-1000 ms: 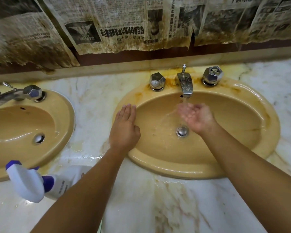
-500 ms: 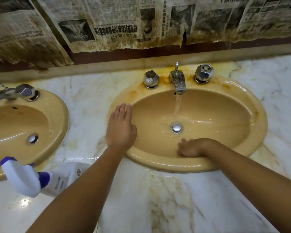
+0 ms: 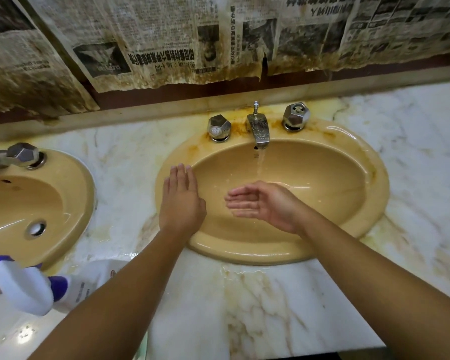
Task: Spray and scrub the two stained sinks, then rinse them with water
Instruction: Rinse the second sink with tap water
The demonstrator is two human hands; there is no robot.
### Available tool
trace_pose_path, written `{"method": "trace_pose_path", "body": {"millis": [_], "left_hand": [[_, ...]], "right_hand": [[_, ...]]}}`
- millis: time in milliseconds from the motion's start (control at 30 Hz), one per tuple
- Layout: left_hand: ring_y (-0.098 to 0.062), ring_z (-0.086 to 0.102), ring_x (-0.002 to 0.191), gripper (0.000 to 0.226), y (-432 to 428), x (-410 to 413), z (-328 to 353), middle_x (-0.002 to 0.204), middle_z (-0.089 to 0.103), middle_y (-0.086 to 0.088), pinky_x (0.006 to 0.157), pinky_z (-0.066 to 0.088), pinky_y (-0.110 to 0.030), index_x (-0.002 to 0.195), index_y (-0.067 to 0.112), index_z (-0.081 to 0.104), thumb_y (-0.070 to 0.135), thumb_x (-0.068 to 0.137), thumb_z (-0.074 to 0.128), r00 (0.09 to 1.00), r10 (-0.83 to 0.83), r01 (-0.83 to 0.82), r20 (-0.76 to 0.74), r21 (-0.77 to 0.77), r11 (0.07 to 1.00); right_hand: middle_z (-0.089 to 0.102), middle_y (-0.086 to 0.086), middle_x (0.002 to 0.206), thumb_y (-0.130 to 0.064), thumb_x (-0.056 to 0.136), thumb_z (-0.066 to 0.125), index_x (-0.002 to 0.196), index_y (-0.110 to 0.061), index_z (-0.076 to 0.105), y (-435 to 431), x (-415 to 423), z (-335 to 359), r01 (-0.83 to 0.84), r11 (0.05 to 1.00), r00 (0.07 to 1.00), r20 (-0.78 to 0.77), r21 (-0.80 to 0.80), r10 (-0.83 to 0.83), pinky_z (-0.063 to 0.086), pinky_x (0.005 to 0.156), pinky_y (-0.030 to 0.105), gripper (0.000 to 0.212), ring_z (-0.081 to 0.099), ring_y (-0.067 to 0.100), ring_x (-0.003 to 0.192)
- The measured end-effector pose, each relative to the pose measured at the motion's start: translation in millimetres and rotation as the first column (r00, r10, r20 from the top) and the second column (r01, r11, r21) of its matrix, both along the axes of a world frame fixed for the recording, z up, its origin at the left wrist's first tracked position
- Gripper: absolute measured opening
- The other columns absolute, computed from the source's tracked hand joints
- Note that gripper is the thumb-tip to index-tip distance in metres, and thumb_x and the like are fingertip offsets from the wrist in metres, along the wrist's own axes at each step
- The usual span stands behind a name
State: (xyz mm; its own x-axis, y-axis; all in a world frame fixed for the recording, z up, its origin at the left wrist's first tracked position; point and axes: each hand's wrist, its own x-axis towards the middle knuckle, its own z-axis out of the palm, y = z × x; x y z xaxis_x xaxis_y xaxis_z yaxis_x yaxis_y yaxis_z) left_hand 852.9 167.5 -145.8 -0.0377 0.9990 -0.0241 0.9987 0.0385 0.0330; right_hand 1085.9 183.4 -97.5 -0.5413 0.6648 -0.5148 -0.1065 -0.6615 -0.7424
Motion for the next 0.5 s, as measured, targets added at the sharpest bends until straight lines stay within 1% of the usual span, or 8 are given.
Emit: {"method": "trace_pose_path", "body": {"millis": [67, 100, 200, 267, 333, 367, 433, 500], "left_hand": [[-0.04, 0.0, 0.157, 0.071, 1, 15, 2, 0.169, 0.007, -0.024, 0.127, 0.002, -0.051, 0.16, 0.004, 0.021, 0.025, 0.098, 0.048, 0.993, -0.108, 0.105, -0.055, -0.057, 0.993], [-0.037, 0.0, 0.157, 0.068, 2, 26, 3, 0.169, 0.008, -0.022, 0.127, 0.003, -0.047, 0.16, 0.005, 0.024, 0.025, 0.1, 0.047, 0.985, -0.173, 0.172, -0.001, -0.095, 0.981], [-0.027, 0.026, 0.154, 0.058, 15, 67, 6, 0.164, 0.033, -0.013, 0.121, 0.021, -0.03, 0.155, 0.007, 0.039, 0.023, 0.102, 0.054, 0.846, -0.015, 0.152, 0.533, -0.215, 0.965], [-0.024, 0.055, 0.131, 0.043, 31, 99, 13, 0.147, 0.056, -0.012, 0.112, 0.039, -0.031, 0.142, 0.006, 0.057, 0.019, 0.101, 0.056, 0.368, 0.427, -0.044, 0.826, -0.444, 0.895], [-0.027, 0.066, 0.112, 0.029, 56, 128, 19, 0.129, 0.065, -0.02, 0.105, 0.052, -0.037, 0.127, -0.003, 0.061, 0.011, 0.102, 0.052, -0.215, 0.63, -0.087, 0.746, -0.657, 0.749], [-0.029, 0.066, 0.113, 0.029, 69, 141, 21, 0.126, 0.065, -0.023, 0.104, 0.053, -0.039, 0.127, -0.007, 0.059, 0.008, 0.104, 0.049, -0.413, 0.631, -0.052, 0.657, -0.709, 0.704], [-0.035, 0.066, 0.116, 0.034, 86, 163, 26, 0.125, 0.066, -0.025, 0.105, 0.053, -0.042, 0.132, -0.011, 0.056, 0.011, 0.108, 0.043, -0.556, 0.66, 0.113, 0.505, -0.741, 0.662], [-0.04, 0.068, 0.112, 0.039, 84, 180, 31, 0.123, 0.068, -0.029, 0.103, 0.054, -0.045, 0.13, -0.012, 0.058, 0.017, 0.109, 0.042, -0.43, 0.791, 0.356, 0.435, -0.723, 0.592]], "right_hand": [[0.075, 0.0, 0.121, -0.032, 0.109, 0.042, 0.124, -0.013, 0.072, -25, 13, 6, -0.268, 0.958, 0.916, 0.335, 0.104, 0.22, 0.053, 0.103, 0.034, 0.038, 0.068, 0.017, 0.117], [0.075, -0.008, 0.114, -0.039, 0.108, 0.042, 0.117, -0.02, 0.074, -35, 22, 6, -0.427, 0.893, 0.798, 0.524, 0.144, 0.297, 0.051, 0.098, 0.027, 0.038, 0.067, 0.013, 0.113], [0.066, -0.008, 0.085, -0.058, 0.106, 0.026, 0.089, -0.023, 0.068, -55, 58, 1, -0.806, 0.585, 0.229, 0.958, 0.089, 0.171, 0.041, 0.073, 0.031, 0.057, 0.06, 0.017, 0.089], [0.065, -0.002, 0.077, -0.055, 0.107, 0.022, 0.076, -0.019, 0.059, -61, 86, -3, -0.835, 0.542, 0.082, 0.996, 0.092, -0.041, 0.039, 0.072, 0.034, 0.06, 0.059, 0.02, 0.081], [0.063, -0.002, 0.073, -0.049, 0.107, 0.024, 0.071, -0.02, 0.055, -58, 110, -9, -0.859, 0.495, 0.051, 0.983, 0.134, -0.179, 0.042, 0.085, 0.035, 0.056, 0.054, 0.018, 0.076], [0.064, -0.003, 0.073, -0.049, 0.105, 0.022, 0.071, -0.021, 0.056, -56, 120, -12, -0.867, 0.477, 0.043, 0.976, 0.142, -0.213, 0.041, 0.092, 0.036, 0.055, 0.054, 0.017, 0.076], [0.066, -0.004, 0.074, -0.05, 0.1, 0.017, 0.071, -0.022, 0.06, -51, 135, -20, -0.875, 0.46, 0.018, 0.959, 0.152, -0.282, 0.038, 0.098, 0.037, 0.059, 0.056, 0.017, 0.079], [0.066, -0.005, 0.072, -0.048, 0.096, 0.02, 0.068, -0.022, 0.064, -47, 147, -30, -0.878, 0.441, 0.001, 0.923, 0.185, -0.384, 0.036, 0.101, 0.04, 0.058, 0.057, 0.019, 0.08]]}}
